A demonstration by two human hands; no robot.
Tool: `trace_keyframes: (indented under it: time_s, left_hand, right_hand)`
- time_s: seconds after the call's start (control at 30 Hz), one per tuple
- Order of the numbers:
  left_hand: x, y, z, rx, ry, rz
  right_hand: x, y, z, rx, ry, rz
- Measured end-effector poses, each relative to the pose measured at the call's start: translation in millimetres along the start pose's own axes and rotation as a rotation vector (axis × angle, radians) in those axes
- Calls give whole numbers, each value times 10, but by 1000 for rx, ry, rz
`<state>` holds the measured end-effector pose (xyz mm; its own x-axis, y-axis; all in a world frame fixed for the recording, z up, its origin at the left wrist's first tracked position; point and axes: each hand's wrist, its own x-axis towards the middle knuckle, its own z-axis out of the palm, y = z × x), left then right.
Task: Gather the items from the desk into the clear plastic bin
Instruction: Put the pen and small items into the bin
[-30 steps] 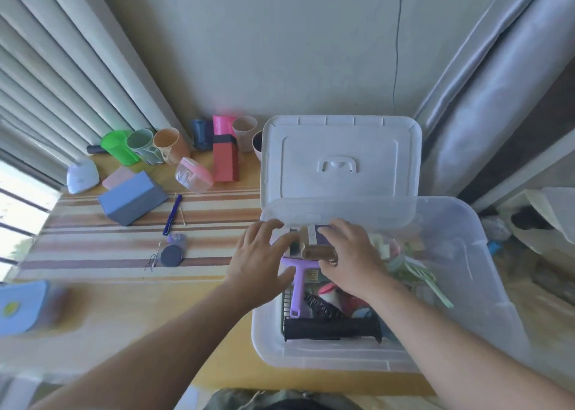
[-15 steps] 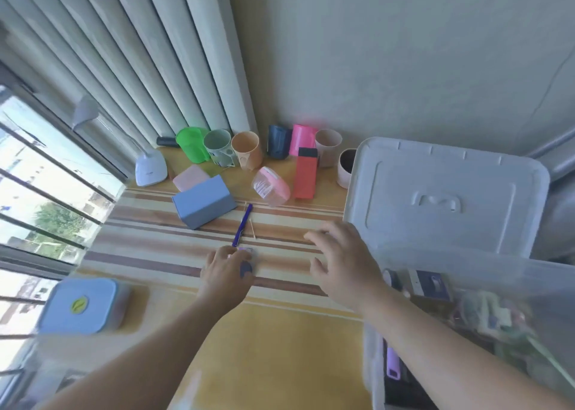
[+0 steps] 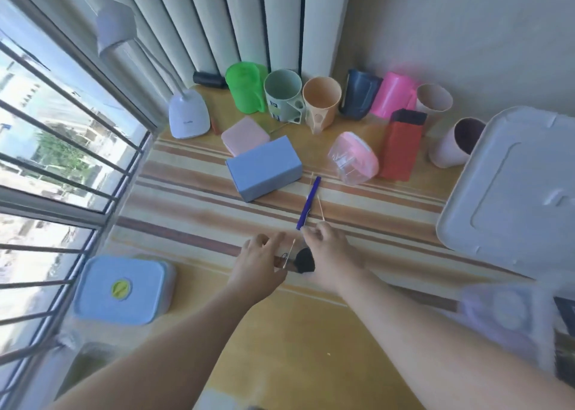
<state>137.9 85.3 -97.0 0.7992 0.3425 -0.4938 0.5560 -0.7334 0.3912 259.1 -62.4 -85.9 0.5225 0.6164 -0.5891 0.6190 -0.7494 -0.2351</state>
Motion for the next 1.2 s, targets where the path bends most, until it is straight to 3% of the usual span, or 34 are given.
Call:
trace_keyframes:
  time_s: [0.17,0.33,0.6,0.73,0.87,1.07,1.2]
  left_hand:
    - [119,-44,16,61,-17,40]
    - [148,-81,30,106,-25,73]
    - [236,64,107,169,-104,125]
    - [255,176,195,227,-190,181]
    - [236,253,237,208,-188,171]
    - [178,426,272,203,-169,135]
    - [173,610,329,221,-163,191]
  right_hand:
    - [-31,12,205,-176,131,-41]
    - [-156,113,264,-62,150,1]
    - [-554,406,375,576,93,263]
    - [-678,597,431,594,60,305]
    - [-783,732,488,493,216,318]
    - [-1035,991,504,554,348,364]
    - [-1268,1099,607,406,313,350]
